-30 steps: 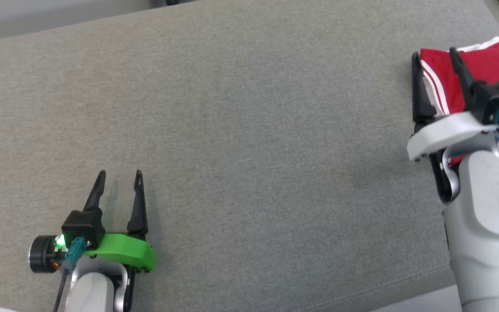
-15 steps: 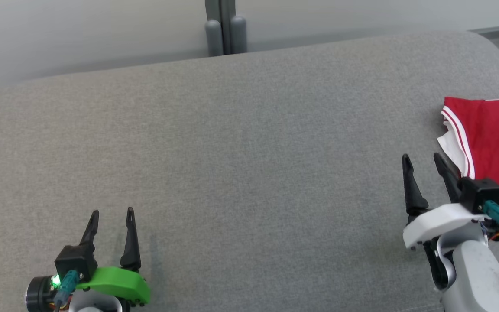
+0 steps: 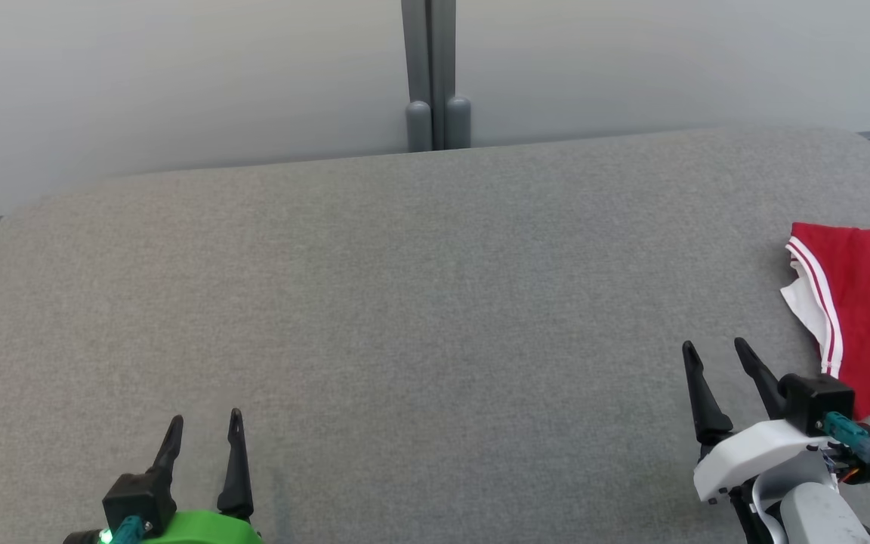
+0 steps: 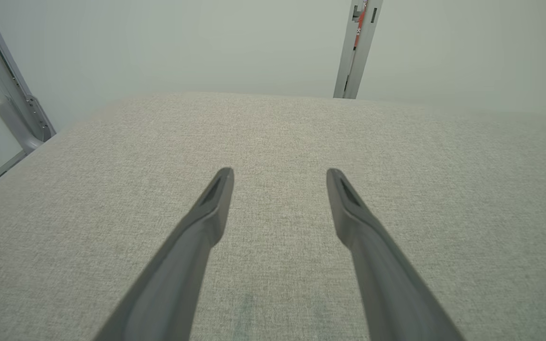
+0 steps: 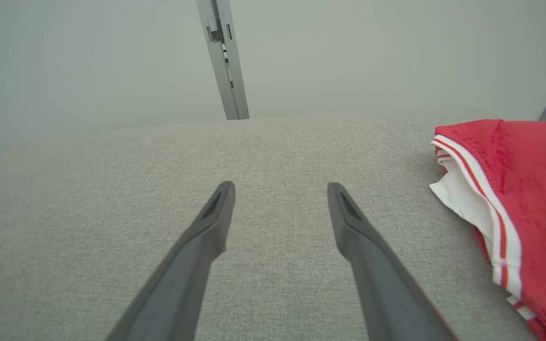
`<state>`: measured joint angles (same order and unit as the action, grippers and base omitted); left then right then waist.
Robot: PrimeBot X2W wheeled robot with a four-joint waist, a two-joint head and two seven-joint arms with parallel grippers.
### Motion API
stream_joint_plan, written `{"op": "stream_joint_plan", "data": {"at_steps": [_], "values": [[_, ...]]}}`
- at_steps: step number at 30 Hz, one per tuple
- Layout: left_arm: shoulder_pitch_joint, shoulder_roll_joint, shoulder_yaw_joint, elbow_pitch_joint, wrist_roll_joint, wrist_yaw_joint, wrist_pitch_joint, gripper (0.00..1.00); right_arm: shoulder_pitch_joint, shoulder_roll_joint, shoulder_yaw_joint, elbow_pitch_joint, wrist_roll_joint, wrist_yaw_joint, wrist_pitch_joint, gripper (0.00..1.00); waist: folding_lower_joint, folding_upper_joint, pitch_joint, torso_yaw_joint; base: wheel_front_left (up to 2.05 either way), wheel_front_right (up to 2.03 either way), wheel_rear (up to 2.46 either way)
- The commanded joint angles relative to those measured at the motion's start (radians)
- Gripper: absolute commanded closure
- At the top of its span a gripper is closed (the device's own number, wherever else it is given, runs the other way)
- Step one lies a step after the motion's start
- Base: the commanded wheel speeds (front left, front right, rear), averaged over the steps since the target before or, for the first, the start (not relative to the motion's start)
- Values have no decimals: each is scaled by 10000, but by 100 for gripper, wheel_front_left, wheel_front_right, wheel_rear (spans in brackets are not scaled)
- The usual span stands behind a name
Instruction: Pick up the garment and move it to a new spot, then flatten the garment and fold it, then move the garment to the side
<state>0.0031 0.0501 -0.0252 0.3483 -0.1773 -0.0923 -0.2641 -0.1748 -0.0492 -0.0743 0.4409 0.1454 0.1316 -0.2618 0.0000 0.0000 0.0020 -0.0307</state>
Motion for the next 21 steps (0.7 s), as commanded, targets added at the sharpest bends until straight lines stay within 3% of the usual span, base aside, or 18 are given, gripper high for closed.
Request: {"op": "stream_joint_plan", "data": {"at_steps": [1, 3, 4, 8, 21], "values": [[165, 22, 41, -36, -94, 38, 4, 0, 135, -42, 35, -51, 65, -21, -39, 0, 0, 0, -93, 135, 0, 0, 0], [206, 20, 10, 12, -259, -45, 4, 0, 146, -39, 83, -75, 111, -21, -39, 0, 0, 0, -105, 186, 0, 0, 0], [91, 0, -8, 38, -237, -44, 0, 100, 30, 2, 99, -41, 57, 0, 0, 100, 0, 0, -80, 158, 0, 0, 0], [81, -34, 14, 338, -380, -48, 71, 100, 80, 79, 64, 212, 181, 0, 87, 100, 0, 0, -89, 178, 0, 0, 0], [-180, -25, 268, 123, -2769, -107, 724, 100, 135, 60, -39, -136, 2664, -2, 748, 100, 0, 0, -84, 192, 0, 0, 0]]}}
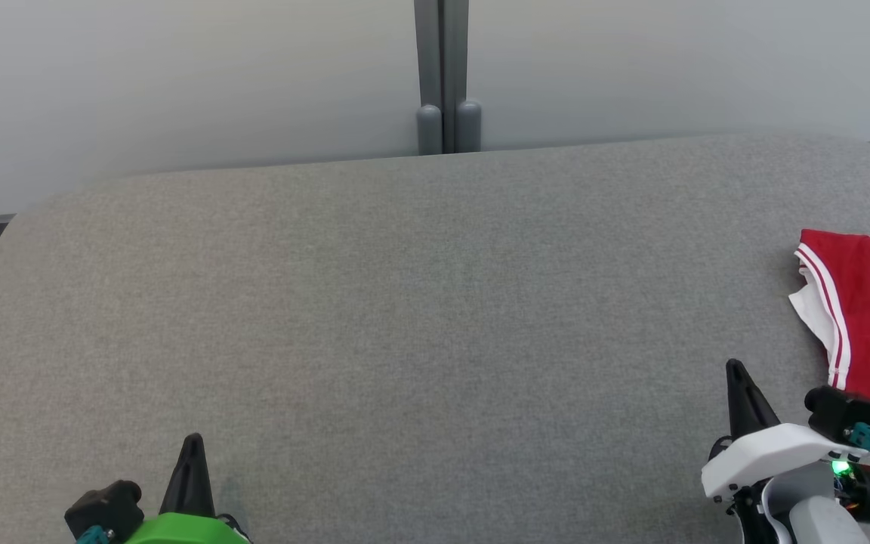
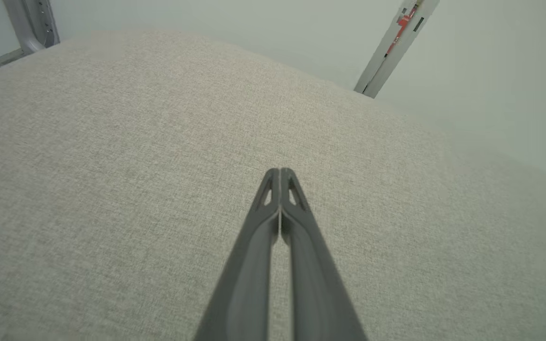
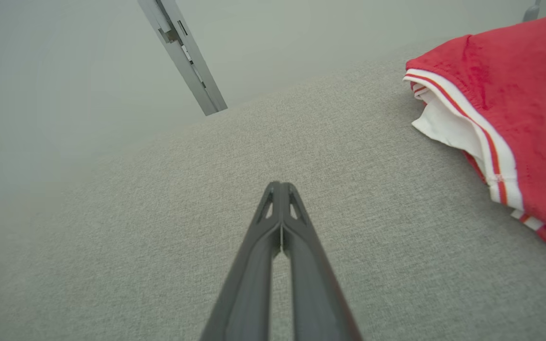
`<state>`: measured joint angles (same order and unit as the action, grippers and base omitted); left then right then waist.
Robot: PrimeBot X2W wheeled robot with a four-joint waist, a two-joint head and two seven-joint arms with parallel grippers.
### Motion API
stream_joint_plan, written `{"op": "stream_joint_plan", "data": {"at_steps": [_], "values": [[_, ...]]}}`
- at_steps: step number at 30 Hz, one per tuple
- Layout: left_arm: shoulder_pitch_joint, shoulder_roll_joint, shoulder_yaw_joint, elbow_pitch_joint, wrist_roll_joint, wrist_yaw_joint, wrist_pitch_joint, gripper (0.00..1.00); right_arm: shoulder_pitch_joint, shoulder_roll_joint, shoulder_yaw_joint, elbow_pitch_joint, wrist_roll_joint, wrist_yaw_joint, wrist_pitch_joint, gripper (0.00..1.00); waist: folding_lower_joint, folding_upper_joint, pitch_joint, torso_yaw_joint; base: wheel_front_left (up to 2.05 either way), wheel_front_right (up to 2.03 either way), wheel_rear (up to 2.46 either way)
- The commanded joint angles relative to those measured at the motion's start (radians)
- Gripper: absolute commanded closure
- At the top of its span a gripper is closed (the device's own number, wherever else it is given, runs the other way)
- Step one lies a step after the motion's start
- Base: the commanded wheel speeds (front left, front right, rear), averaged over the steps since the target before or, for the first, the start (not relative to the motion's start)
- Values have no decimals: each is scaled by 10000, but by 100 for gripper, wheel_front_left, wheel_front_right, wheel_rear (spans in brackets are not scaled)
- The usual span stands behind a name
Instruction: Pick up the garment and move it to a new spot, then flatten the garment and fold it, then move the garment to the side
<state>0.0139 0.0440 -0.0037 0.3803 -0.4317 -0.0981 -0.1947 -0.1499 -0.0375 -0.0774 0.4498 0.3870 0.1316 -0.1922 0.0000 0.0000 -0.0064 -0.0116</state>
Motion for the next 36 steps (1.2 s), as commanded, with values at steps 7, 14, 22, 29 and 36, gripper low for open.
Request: {"op": "stream_joint_plan", "data": {"at_steps": [7, 14, 22, 29, 36], "values": [[-383, 41, 153, -374, -1393, -43, 317, 100, -40, -68, -14, -442, 1462, -3, 324, 100, 0, 0, 4, 8, 0, 0, 0], [-471, 46, 252, -531, -2441, -32, 591, 100, -5, -77, -44, -612, 2546, -4, 591, 100, 0, 0, 8, 15, 0, 0, 0], [-573, 51, 366, -686, -3593, -26, 895, 100, 29, -87, -85, -789, 3738, -5, 893, 100, 0, 0, 12, 23, 0, 0, 0], [-655, 55, 461, -801, -4478, -26, 1136, 100, 56, -95, -118, -922, 4657, -6, 1132, 100, 0, 0, 15, 30, 0, 0, 0], [-736, 60, 549, -900, -5338, -29, 1360, 100, 84, -103, -153, -1048, 5546, -7, 1361, 100, 0, 0, 19, 37, 0, 0, 0]]}}
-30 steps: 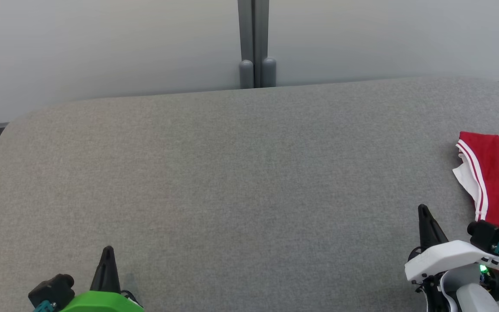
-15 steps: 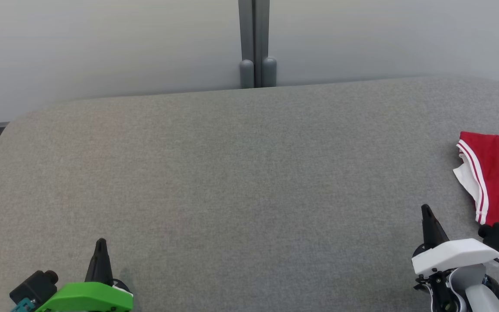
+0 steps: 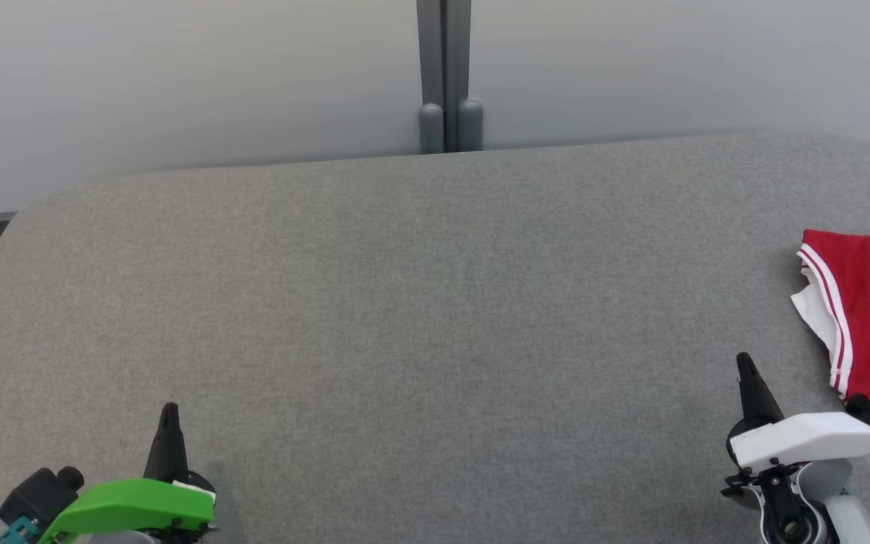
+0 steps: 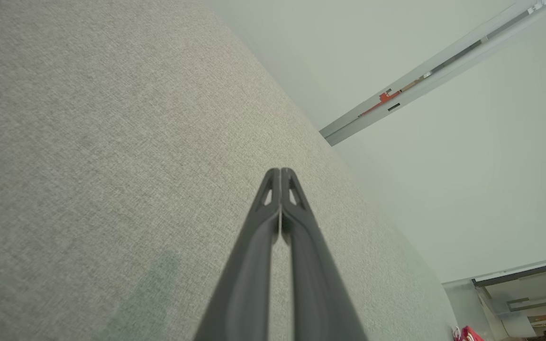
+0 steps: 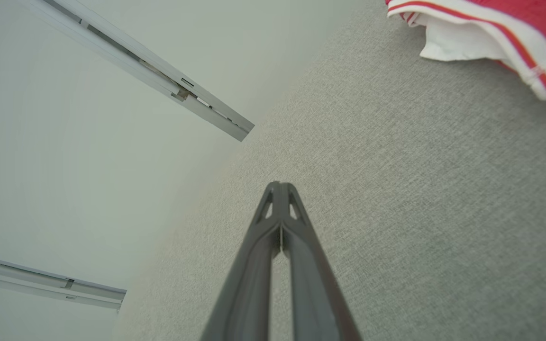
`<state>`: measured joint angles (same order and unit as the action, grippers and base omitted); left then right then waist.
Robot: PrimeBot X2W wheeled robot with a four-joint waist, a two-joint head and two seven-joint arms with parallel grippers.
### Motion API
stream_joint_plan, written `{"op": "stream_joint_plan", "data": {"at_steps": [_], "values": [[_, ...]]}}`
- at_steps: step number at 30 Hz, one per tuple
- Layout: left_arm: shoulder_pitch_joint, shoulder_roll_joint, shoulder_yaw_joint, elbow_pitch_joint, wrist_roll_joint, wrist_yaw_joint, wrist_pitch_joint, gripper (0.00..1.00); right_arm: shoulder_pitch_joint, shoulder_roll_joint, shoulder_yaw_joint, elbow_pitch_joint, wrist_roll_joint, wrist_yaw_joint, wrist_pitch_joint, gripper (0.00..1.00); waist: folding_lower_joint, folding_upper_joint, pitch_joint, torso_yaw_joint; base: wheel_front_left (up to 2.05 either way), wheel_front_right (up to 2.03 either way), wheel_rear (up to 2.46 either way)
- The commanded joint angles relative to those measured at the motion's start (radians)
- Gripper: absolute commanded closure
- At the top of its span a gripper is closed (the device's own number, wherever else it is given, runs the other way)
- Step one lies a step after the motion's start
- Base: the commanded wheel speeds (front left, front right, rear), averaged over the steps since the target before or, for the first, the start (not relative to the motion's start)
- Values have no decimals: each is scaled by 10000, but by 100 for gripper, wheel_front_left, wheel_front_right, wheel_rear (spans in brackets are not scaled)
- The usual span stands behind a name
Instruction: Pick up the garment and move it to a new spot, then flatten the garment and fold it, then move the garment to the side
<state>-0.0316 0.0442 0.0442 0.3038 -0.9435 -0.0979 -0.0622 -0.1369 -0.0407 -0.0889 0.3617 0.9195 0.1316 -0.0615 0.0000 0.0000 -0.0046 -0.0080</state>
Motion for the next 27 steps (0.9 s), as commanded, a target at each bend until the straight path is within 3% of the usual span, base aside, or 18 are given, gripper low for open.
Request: {"op": "stream_joint_plan", "data": {"at_steps": [1, 27], "values": [[-291, 59, 80, -146, -324, -32, 68, 100, -43, -71, -43, -184, 325, -7, 83, 100, 0, 0, 0, 2, 0, 0, 0], [-557, 74, 362, -458, -3005, -50, 790, 100, 51, -91, -150, -577, 3103, -8, 804, 100, 0, 0, 13, 28, 0, 0, 0]]}}
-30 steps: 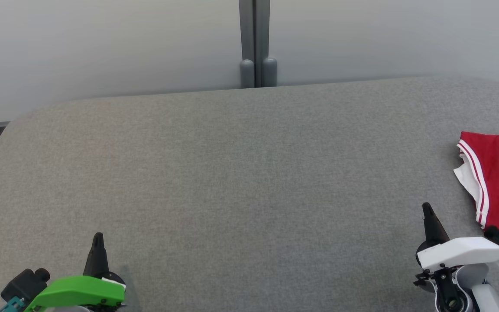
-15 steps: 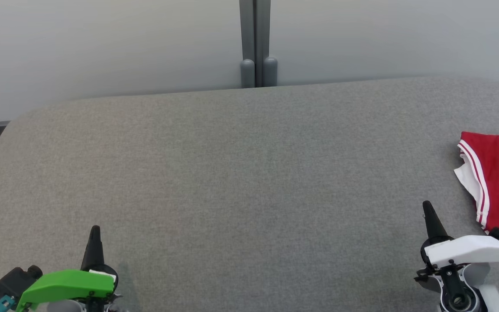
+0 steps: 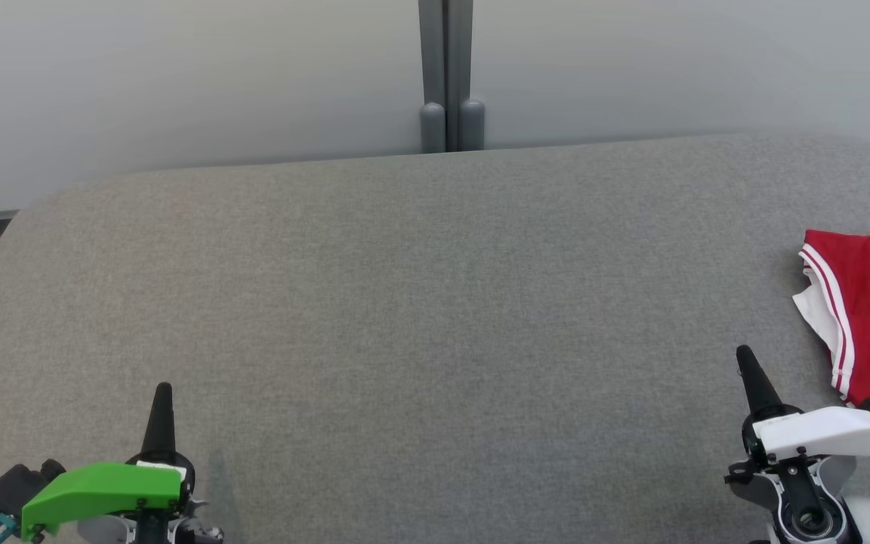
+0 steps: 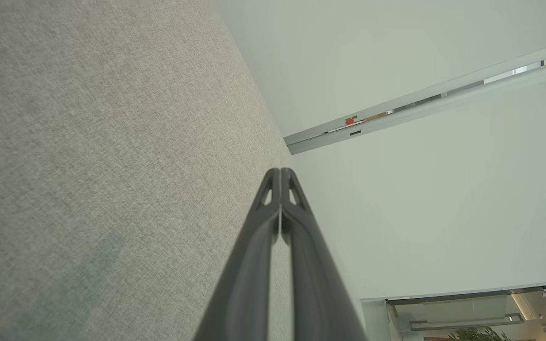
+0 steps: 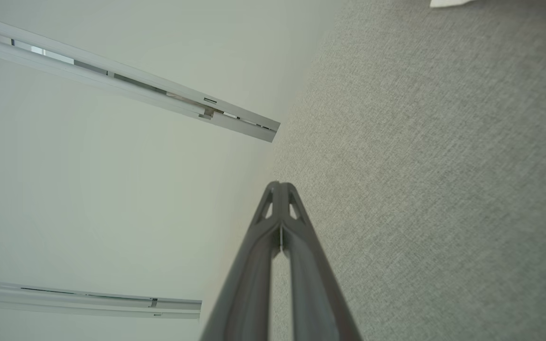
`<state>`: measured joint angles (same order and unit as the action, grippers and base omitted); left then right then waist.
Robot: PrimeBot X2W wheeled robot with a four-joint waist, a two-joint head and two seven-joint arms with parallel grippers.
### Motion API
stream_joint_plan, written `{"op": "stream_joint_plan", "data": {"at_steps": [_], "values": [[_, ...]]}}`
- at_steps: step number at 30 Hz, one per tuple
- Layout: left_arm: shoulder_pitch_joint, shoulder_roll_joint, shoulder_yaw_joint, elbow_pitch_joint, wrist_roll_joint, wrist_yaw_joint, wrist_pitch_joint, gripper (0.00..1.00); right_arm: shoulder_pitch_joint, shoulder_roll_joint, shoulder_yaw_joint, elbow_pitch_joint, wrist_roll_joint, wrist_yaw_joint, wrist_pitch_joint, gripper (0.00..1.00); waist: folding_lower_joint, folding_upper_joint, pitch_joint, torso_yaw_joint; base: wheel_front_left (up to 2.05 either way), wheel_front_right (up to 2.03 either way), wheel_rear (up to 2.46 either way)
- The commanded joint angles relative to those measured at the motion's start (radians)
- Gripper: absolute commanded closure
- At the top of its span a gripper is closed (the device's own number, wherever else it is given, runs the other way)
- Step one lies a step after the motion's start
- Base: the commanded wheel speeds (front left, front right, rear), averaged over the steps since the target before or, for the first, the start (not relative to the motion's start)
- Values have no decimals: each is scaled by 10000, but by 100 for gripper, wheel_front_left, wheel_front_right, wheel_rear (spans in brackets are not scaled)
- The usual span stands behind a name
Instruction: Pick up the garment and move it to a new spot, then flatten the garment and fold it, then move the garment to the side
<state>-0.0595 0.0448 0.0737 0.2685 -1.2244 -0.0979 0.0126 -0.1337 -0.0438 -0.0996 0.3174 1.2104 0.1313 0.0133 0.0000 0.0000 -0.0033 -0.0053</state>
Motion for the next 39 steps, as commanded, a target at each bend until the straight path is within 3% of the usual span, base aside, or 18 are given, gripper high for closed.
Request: {"op": "stream_joint_plan", "data": {"at_steps": [1, 39], "values": [[-284, 68, 75, -116, -262, -51, 65, 100, 23, -62, -45, -146, 277, -5, 77, 100, 0, 0, 1, 2, 0, 0, 0], [-554, 83, 386, -447, -3242, -79, 864, 100, 152, -86, -157, -568, 3347, -8, 870, 100, 0, 0, 18, 40, 0, 0, 0]]}}
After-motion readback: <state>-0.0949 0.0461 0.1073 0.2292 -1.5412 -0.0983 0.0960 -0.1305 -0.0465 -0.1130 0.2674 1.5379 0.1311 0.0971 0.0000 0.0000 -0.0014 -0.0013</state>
